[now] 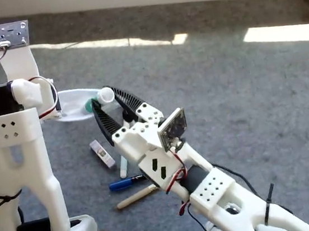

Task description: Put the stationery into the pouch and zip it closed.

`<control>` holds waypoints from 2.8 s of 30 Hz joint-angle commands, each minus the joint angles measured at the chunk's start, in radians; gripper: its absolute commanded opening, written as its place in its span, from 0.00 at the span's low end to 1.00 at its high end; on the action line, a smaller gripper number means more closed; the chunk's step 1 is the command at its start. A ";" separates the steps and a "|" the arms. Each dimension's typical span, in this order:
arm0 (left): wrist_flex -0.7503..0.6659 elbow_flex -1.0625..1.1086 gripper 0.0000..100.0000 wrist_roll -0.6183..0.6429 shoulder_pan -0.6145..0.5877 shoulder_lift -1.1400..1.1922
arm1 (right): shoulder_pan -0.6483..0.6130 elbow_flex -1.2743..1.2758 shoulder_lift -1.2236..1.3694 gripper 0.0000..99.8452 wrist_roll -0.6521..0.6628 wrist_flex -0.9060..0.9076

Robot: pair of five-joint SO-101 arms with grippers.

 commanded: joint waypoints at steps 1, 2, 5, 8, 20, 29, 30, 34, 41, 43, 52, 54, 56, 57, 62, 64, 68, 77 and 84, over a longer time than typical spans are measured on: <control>-0.003 0.001 0.01 0.012 0.010 0.002 | -0.016 -0.007 -0.108 0.11 -0.008 0.111; -0.003 0.001 0.01 0.012 0.008 0.002 | -0.016 -0.007 -0.124 0.11 -0.008 0.137; -0.003 0.001 0.01 0.012 0.008 0.002 | -0.016 -0.007 -0.157 0.11 -0.008 0.206; -0.003 0.002 0.01 0.012 0.008 0.004 | -0.016 -0.007 -0.173 0.12 -0.008 0.249; -0.017 0.044 0.01 0.012 0.008 -0.004 | -0.018 -0.008 -0.194 0.12 -0.008 0.318; -0.017 0.044 0.01 0.012 0.008 -0.004 | -0.033 -0.008 -0.194 0.23 -0.009 0.337; -0.018 0.044 0.01 0.012 0.008 -0.004 | -0.039 -0.010 -0.194 0.23 -0.009 0.357; -0.018 0.044 0.01 0.012 0.008 -0.004 | -0.065 -0.033 -0.194 0.23 -0.009 0.395; -0.018 0.044 0.01 0.012 0.008 -0.004 | -0.059 -0.071 -0.196 0.23 -0.009 0.479; -0.018 0.044 0.01 0.012 0.005 -0.004 | -0.059 -0.074 -0.196 0.23 -0.009 0.495; -0.018 0.035 0.01 0.012 -0.133 -0.004 | -0.007 -0.093 -0.196 0.23 -0.009 0.496; -0.018 0.035 0.01 0.012 -0.140 -0.004 | 0.007 -0.096 -0.196 0.23 -0.009 0.496; -0.018 0.035 0.01 0.012 -0.143 -0.004 | 0.016 -0.096 -0.196 0.23 -0.009 0.496; -0.018 0.035 0.01 0.012 -0.143 -0.004 | 0.019 -0.096 -0.196 0.23 -0.009 0.496; -0.043 0.045 0.01 0.012 -0.174 -0.004 | 0.019 -0.094 -0.266 0.23 -0.009 0.527; -0.046 0.045 0.01 0.012 -0.180 0.001 | 0.018 -0.104 -0.328 0.23 -0.009 0.595; -0.046 0.045 0.01 0.014 -0.180 -0.002 | 0.021 -0.137 -0.414 0.23 -0.009 0.687; -0.046 0.044 0.01 0.014 -0.251 -0.004 | 0.035 -0.139 -0.351 0.23 -0.009 0.699; -0.046 0.044 0.01 0.014 -0.280 -0.004 | 0.117 -0.203 -0.193 0.23 -0.101 0.700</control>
